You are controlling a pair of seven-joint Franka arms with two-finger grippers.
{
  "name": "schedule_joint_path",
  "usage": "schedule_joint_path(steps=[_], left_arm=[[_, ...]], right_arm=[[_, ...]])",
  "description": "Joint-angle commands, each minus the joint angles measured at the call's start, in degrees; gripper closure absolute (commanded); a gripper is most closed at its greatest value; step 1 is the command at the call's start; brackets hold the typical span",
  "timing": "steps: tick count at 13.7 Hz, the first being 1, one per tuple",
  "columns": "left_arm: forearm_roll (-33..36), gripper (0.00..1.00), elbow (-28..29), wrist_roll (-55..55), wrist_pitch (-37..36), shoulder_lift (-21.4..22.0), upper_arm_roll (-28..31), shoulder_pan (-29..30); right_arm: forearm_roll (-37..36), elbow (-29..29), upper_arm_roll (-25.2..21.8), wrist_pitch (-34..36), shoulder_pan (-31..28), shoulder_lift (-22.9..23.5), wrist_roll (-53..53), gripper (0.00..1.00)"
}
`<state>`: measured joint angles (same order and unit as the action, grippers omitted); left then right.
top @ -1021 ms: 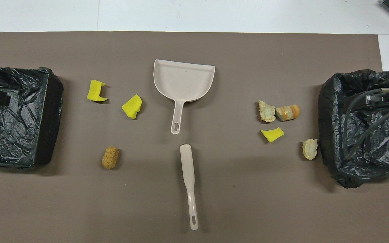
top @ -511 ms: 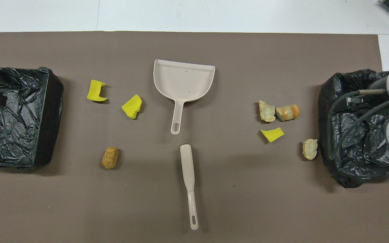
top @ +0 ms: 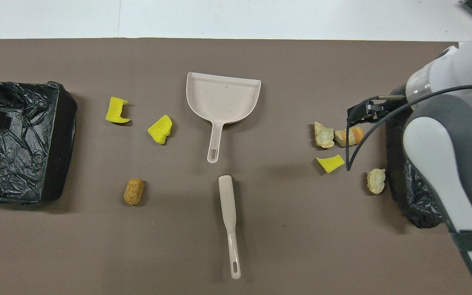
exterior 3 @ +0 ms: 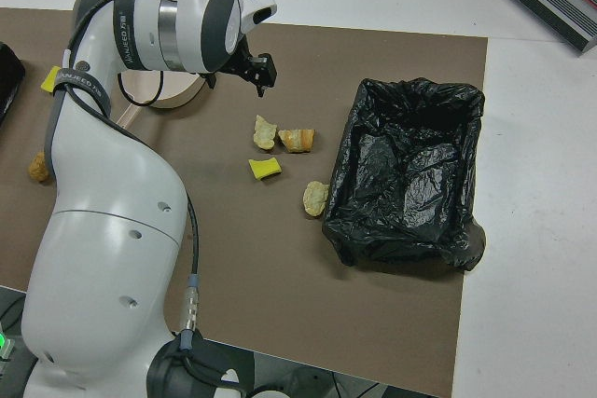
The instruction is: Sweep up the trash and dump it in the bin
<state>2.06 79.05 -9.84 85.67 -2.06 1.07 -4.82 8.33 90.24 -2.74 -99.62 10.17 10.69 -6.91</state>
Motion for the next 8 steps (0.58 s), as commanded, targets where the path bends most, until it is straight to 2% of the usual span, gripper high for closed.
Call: schedule_joint_path(steps=[1, 8], left_arm=[[0.22, 0.00, 1.19, 0.61, 0.29, 0.92, -0.36, -0.28], [-1.36, 0.00, 3.65, 0.61, 1.78, 2.32, -0.89, -2.13]], right_arm=[[1.25, -0.24, 0.28, -2.94, 2.82, 2.48, -4.40, 0.00], [1.25, -1.73, 0.37, -7.96, 6.34, 7.05, -9.86, 0.00]])
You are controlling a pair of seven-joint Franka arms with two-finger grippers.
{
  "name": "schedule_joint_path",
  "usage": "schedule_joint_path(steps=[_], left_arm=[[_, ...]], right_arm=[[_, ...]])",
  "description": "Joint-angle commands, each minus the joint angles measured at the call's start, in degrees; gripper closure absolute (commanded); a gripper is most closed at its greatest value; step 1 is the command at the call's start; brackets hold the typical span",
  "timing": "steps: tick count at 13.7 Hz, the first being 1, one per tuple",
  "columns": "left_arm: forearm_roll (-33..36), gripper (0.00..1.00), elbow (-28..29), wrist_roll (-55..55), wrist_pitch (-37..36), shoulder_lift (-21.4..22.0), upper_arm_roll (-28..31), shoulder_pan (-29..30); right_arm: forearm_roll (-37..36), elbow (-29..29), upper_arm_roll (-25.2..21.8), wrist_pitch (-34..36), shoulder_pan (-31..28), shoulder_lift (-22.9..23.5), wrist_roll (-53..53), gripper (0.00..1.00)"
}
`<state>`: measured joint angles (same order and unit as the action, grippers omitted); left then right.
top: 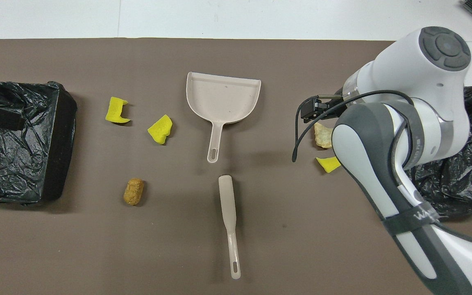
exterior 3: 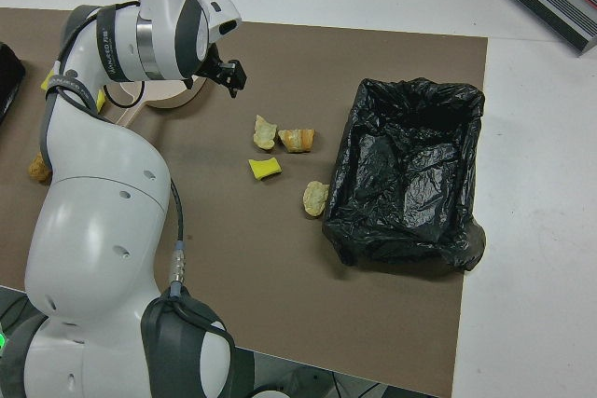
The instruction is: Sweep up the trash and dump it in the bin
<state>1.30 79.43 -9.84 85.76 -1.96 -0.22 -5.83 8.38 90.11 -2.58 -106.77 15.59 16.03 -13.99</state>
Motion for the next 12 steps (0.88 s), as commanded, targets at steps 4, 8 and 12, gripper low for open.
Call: schedule_joint_path(steps=[4, 8, 12], left_arm=[[-0.69, 0.00, 6.69, 0.70, 5.72, 4.07, 0.40, -3.48], [-0.77, 0.00, 12.13, 4.73, 7.39, 5.47, 0.40, -8.57], [-0.77, 0.00, 19.25, 13.60, 12.67, 6.26, 0.40, -15.69]], right_arm=[[1.12, -2.49, 0.21, -5.10, 5.15, 5.05, -7.89, 0.00], [1.03, -6.35, 0.21, -8.70, 8.23, 10.23, -14.38, 0.00], [0.33, -13.10, 0.21, -11.79, 13.41, 18.05, -22.20, 0.00]])
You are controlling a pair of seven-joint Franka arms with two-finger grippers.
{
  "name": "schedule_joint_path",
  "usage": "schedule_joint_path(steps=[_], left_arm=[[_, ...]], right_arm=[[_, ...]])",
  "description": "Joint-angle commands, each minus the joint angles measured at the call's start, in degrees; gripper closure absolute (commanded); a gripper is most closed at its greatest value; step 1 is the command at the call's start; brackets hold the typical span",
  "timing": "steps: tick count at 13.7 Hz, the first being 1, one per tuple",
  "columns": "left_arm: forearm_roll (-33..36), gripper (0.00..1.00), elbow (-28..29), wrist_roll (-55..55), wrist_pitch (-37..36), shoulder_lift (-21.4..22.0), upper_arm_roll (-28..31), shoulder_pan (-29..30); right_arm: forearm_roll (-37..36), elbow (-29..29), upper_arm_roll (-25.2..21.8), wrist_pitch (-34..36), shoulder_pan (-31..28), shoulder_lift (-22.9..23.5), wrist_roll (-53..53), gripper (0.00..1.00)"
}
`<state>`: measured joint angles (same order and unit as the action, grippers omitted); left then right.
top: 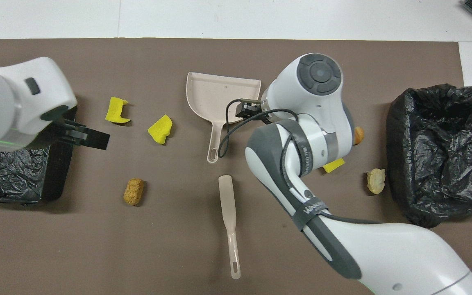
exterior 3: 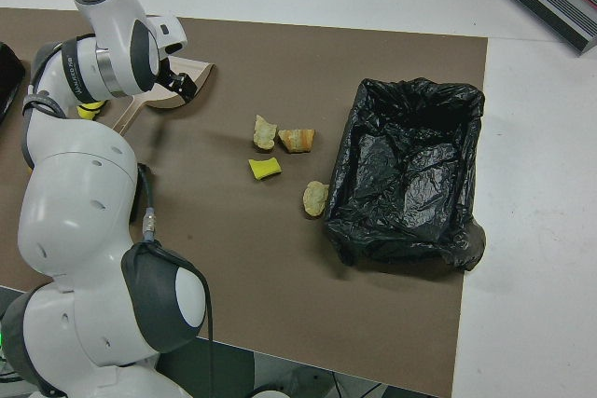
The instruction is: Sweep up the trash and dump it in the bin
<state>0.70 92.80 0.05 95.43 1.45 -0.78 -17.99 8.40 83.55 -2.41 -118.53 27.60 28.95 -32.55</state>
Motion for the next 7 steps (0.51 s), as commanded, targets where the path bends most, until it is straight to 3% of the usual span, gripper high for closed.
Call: schedule_joint_path(steps=[1, 5, 7], left_arm=[[-0.17, 0.00, 8.08, 5.64, 3.71, 3.38, 0.96, -5.46], [-0.61, 0.00, 24.49, 15.03, 12.13, 12.06, 0.87, -12.31], [-0.61, 0.00, 29.79, 20.14, 14.34, 14.27, 0.87, -15.92]], right_arm=[[0.30, -8.47, 0.04, -0.04, 2.28, 6.72, -5.05, 0.00], [1.18, -11.12, 1.26, 1.10, 3.61, 9.72, -7.18, 0.00], [1.80, -11.47, 3.29, 3.11, 3.08, 10.16, -7.35, 0.00]])
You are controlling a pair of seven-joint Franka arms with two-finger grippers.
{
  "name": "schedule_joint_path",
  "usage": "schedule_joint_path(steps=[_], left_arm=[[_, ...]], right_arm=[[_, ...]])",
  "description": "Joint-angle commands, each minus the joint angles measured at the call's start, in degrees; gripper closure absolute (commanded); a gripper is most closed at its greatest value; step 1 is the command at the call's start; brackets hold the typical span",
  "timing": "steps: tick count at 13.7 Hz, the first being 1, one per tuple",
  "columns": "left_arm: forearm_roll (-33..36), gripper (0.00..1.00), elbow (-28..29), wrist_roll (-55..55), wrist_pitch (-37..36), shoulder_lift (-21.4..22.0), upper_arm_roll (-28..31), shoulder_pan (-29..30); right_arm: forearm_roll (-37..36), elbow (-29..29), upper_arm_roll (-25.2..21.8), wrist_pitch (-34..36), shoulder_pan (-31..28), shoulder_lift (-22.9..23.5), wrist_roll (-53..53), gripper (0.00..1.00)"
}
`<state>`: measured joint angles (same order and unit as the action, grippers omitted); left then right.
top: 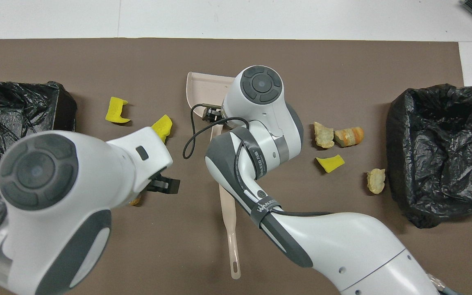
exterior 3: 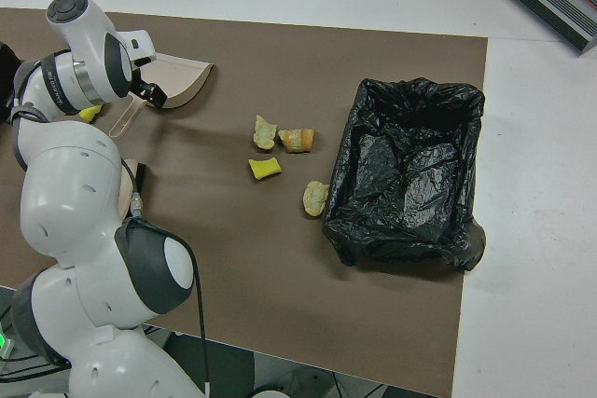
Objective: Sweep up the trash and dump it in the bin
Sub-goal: 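Grasp the dustpan with the right gripper while the left gripper grasps the brush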
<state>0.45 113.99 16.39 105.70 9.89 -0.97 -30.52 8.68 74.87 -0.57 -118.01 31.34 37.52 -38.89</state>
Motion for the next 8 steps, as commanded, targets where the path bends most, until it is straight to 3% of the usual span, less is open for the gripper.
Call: schedule_joint_path(steps=[1, 3, 6, 8], left_arm=[[-0.37, 0.00, 10.53, 5.39, 4.77, 6.10, 1.05, -5.23], [-0.37, 0.00, 15.09, 10.91, 9.24, 6.28, 1.05, -9.45], [-0.71, 0.00, 19.86, 14.72, 11.90, 9.44, 1.05, -12.62], [-0.80, 0.00, 21.78, 19.88, 15.30, 6.30, 1.05, -16.56]], right_arm=[[1.51, -2.80, 1.63, 4.26, -0.66, 1.59, -1.01, 0.00], [1.34, -2.71, 1.80, 6.55, -0.05, 1.59, -1.01, 0.00], [0.99, -2.27, 1.80, 7.61, -0.14, 1.41, -0.93, 0.18], [0.72, -2.10, 1.89, 7.53, 0.13, 1.50, -1.01, 0.23]])
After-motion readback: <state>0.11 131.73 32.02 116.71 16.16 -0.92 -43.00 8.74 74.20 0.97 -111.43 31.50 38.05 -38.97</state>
